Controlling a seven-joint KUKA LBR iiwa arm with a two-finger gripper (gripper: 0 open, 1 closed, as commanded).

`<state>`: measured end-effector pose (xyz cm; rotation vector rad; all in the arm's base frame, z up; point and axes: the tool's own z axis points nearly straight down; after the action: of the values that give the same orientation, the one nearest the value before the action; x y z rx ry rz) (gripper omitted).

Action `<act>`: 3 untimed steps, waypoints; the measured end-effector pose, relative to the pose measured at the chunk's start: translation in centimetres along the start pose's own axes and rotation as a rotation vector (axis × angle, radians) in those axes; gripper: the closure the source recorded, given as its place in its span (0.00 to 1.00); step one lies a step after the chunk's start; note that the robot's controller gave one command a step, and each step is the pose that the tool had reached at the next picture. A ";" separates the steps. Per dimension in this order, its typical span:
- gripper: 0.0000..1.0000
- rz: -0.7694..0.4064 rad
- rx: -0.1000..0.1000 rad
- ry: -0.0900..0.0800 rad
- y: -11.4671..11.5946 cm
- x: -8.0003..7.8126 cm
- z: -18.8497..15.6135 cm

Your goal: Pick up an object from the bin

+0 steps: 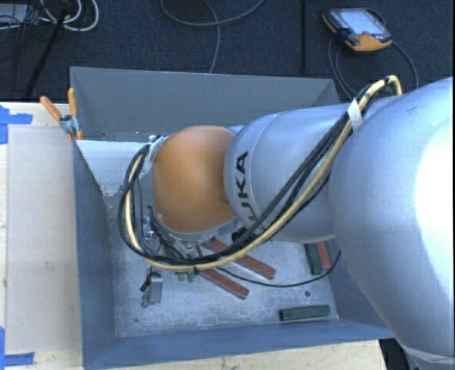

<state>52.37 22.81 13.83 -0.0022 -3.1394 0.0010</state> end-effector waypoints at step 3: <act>0.00 -0.084 -0.002 0.001 -4.9 -5.6 3.0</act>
Offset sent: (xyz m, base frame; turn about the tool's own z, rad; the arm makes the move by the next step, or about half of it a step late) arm 0.0414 0.0017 -0.0426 -0.0219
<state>57.97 17.86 10.79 0.1293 -3.1357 -0.0018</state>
